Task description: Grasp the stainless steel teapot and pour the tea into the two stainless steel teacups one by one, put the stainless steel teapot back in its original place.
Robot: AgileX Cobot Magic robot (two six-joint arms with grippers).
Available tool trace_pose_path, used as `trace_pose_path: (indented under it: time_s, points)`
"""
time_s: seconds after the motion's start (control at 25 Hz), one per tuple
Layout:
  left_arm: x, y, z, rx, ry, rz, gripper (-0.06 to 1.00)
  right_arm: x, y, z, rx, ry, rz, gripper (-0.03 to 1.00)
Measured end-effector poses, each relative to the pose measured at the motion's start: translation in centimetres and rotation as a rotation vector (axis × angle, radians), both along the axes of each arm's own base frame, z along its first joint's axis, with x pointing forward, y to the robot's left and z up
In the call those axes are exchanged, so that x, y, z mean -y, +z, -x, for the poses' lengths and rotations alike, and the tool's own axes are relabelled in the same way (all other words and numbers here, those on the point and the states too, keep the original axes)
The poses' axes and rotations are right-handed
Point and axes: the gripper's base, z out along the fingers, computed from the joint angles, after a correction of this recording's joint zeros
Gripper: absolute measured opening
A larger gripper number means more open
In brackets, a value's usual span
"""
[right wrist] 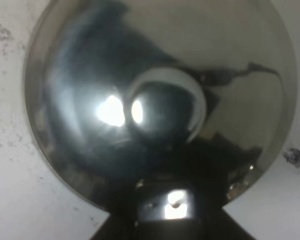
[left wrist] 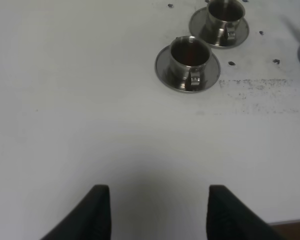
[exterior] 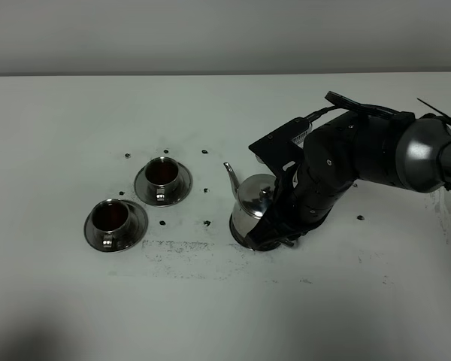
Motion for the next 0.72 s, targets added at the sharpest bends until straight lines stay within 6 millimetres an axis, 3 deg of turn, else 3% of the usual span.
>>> trace_pose_path:
  time_s: [0.08,0.4,0.52,0.72]
  points:
    - [0.0,0.0,0.0,0.000,0.000,0.000,0.43,0.0,0.0,0.0,0.002,0.003,0.003,0.20]
    - [0.0,0.0,0.0,0.000,0.000,0.000,0.43,0.1,0.4,0.0,0.011,0.004,-0.001,0.48]
    - [0.0,0.0,0.0,0.000,0.000,0.000,0.43,0.2,2.0,0.2,0.047,0.005,-0.023,0.50]
    - [0.0,0.0,0.0,0.000,0.000,0.000,0.43,1.4,6.9,1.1,0.156,-0.001,-0.075,0.51]
